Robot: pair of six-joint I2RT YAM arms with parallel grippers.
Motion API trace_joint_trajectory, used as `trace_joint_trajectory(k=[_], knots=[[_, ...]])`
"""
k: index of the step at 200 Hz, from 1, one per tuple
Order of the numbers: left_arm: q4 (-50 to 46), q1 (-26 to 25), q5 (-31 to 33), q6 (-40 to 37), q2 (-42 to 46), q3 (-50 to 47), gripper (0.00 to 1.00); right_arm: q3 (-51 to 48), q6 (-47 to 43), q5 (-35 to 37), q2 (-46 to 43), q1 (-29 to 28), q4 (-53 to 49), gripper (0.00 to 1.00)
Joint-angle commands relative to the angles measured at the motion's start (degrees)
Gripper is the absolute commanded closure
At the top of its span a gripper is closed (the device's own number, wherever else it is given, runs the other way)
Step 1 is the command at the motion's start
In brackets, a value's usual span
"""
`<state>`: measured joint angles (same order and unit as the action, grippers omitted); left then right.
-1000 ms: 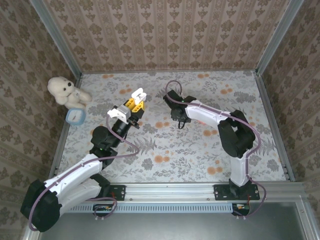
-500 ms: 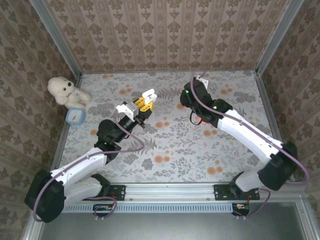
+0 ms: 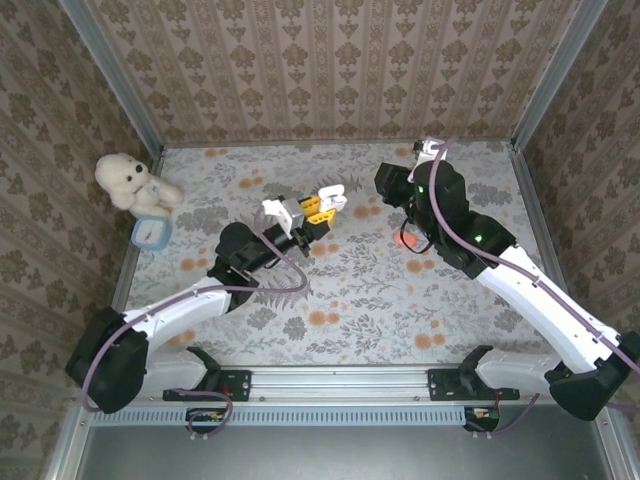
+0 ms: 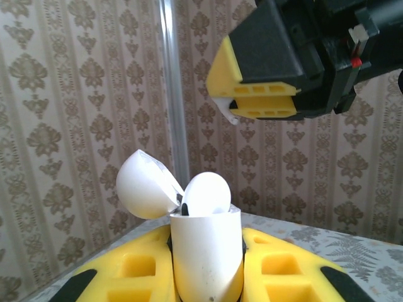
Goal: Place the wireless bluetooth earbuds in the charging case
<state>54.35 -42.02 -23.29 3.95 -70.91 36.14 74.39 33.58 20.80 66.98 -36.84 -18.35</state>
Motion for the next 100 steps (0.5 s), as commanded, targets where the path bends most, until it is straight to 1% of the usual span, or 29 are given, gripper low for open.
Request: trace_joint_trajectory(k=[1, 31, 62, 100], knots=[[1.8, -1.2, -2.1, 0.7, -1.5, 3.5, 1.00, -0.7, -2.1, -2.6, -1.8, -0.6, 3.1, 0.67], [3.1, -2.4, -2.7, 1.2, -4.1, 5.8, 1.00, -1.6, -2.9, -4.6, -3.2, -0.8, 4.9, 0.67], [7.1, -2.6, -3.7, 3.1, -6.8, 7.6, 1.00, -3.3, -4.3, -6.4, -5.5, -0.8, 7.3, 0.67], [9.0, -2.8, -5.1, 3.8, -9.7, 10.3, 1.00, -4.9, -6.5, -8.5, -7.5, -0.9, 9.6, 0.67]])
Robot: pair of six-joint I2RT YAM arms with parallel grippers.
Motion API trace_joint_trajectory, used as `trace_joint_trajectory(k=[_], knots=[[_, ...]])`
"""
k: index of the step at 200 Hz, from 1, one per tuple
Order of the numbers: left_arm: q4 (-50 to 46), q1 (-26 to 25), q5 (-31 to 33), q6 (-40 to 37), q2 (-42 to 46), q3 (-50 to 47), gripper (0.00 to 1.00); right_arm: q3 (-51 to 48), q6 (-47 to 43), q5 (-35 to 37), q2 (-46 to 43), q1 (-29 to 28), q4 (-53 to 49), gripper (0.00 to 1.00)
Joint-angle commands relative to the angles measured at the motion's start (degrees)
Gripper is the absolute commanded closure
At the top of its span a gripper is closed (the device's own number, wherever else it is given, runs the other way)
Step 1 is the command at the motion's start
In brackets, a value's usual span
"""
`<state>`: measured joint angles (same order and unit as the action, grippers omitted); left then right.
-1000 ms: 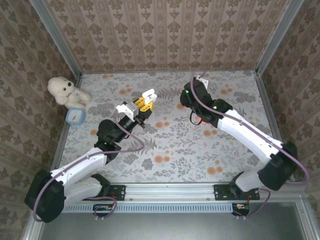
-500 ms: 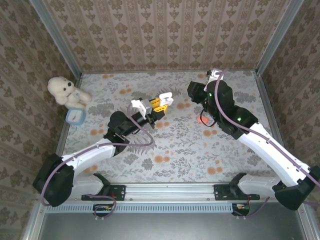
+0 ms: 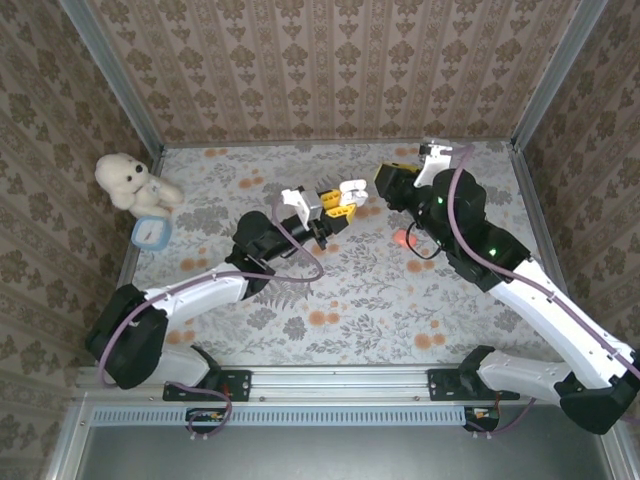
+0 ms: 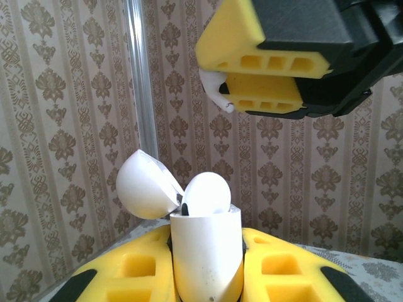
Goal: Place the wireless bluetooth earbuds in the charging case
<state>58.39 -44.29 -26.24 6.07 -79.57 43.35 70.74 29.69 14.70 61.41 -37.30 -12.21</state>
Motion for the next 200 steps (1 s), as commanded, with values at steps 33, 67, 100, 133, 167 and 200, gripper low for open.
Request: trace_joint_trajectory(k=[33, 67, 100, 133, 167, 200], knots=[[6.2, -0.5, -2.2, 1.9, -2.5, 4.2, 1.00, -2.4, -2.5, -3.7, -2.1, -0.4, 4.6, 0.67], [7.5, -0.5, -2.8, 2.2, -3.5, 4.9, 1.00, -3.1, -1.7, -4.9, -1.3, -0.4, 5.4, 0.67], [9.8, -0.5, -4.1, 1.3, -4.6, 4.9, 1.00, -3.7, -1.1, -5.7, -1.2, -0.4, 6.2, 0.67], [14.8, -0.5, -4.9, 0.8, -6.5, 4.5, 1.00, -4.0, -0.5, -6.1, -2.1, -0.4, 6.8, 0.67], [15.2, -0.5, -6.2, -0.8, -7.1, 5.1, 1.00, -4.1, -0.7, -6.4, -2.6, -0.5, 6.8, 0.67], [15.2, -0.4, -5.9, -1.7, -7.0, 5.4, 1.00, -4.6, -0.7, -6.8, -2.7, -0.5, 6.9, 0.67]])
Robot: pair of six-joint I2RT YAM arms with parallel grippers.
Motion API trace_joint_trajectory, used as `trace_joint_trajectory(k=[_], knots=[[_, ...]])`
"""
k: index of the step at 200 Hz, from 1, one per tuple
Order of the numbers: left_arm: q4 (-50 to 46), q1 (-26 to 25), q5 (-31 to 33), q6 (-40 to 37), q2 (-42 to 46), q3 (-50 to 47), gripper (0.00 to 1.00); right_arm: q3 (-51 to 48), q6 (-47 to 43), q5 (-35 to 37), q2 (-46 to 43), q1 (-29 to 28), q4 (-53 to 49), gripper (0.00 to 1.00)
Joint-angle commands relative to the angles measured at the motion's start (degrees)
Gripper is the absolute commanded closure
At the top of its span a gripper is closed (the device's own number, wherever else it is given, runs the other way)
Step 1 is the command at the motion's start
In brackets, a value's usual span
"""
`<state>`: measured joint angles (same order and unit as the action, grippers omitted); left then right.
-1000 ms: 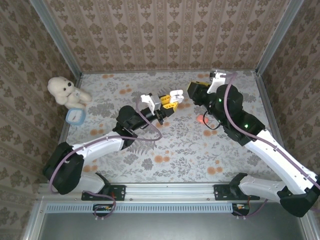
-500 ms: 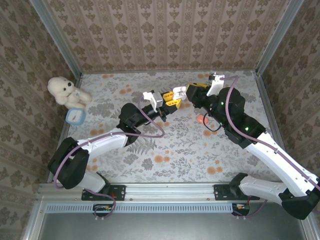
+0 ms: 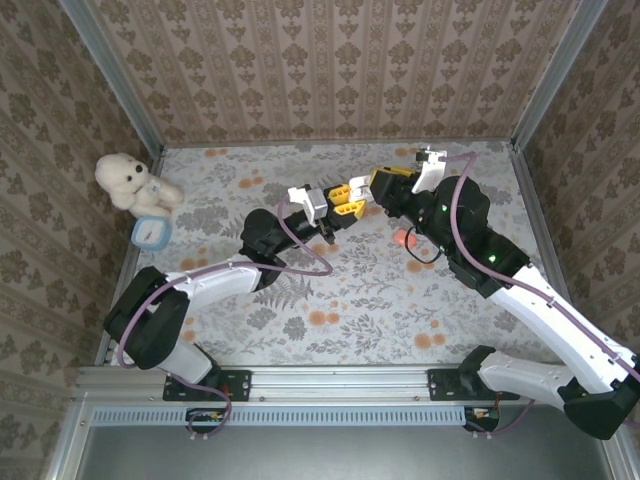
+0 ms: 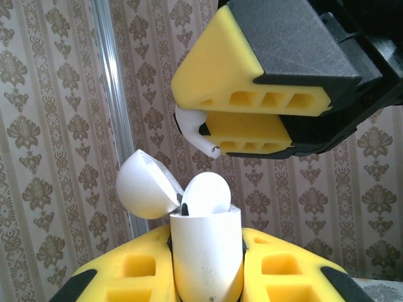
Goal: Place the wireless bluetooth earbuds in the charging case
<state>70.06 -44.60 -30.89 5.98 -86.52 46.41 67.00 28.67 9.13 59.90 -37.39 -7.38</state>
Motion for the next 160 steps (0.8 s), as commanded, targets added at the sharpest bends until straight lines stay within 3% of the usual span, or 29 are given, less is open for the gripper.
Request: trace_joint_trajectory(k=[1, 160], knots=[[3.5, -0.1, -1.3, -1.6, -0.1, 2.3, 1.00, -0.8, 0.3, -1.2, -1.2, -0.4, 2.1, 0.67], [3.4, -0.1, -0.7, -0.8, 0.2, 2.8, 1.00, -2.3, -0.9, 0.6, -0.2, -0.5, 1.9, 0.67]])
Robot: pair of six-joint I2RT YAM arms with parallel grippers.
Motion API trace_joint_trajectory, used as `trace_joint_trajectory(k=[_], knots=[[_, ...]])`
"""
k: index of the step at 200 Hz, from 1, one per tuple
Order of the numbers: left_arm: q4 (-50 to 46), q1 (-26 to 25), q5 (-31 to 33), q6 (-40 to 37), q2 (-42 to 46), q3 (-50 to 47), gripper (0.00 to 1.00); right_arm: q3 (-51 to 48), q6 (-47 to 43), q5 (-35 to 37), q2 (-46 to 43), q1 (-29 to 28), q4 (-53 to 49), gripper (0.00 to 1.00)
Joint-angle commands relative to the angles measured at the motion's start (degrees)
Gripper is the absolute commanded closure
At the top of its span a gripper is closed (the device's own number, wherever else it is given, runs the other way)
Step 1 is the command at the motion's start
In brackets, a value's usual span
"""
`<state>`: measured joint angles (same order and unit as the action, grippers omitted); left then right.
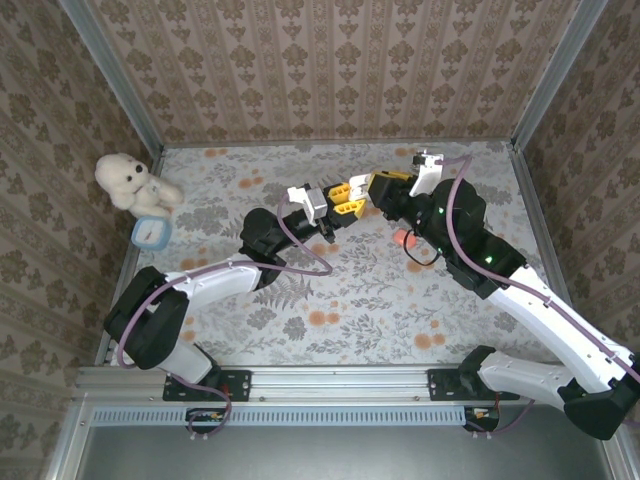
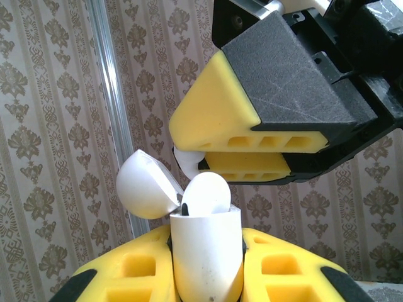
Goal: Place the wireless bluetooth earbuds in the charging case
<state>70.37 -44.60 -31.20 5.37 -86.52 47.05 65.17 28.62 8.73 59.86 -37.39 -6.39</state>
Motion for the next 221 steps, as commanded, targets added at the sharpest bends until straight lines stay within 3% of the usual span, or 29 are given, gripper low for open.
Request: trace_joint_trajectory(k=[1, 121, 221], knots=[[3.0, -0.1, -0.4, -0.2, 0.2, 2.2, 1.00, -0.4, -0.9, 1.0, -0.2, -0.4, 0.9, 0.68], [3.0, -0.1, -0.8, 0.4, -0.1, 2.4, 1.00, -1.3, -3.0, 2.8, 0.9, -0.4, 1.5, 0.68], [2.9, -0.1, -0.4, 0.2, -0.2, 3.1, 1.00, -2.7, -6.5, 0.2, 0.0, -2.2, 2.0, 0.68]])
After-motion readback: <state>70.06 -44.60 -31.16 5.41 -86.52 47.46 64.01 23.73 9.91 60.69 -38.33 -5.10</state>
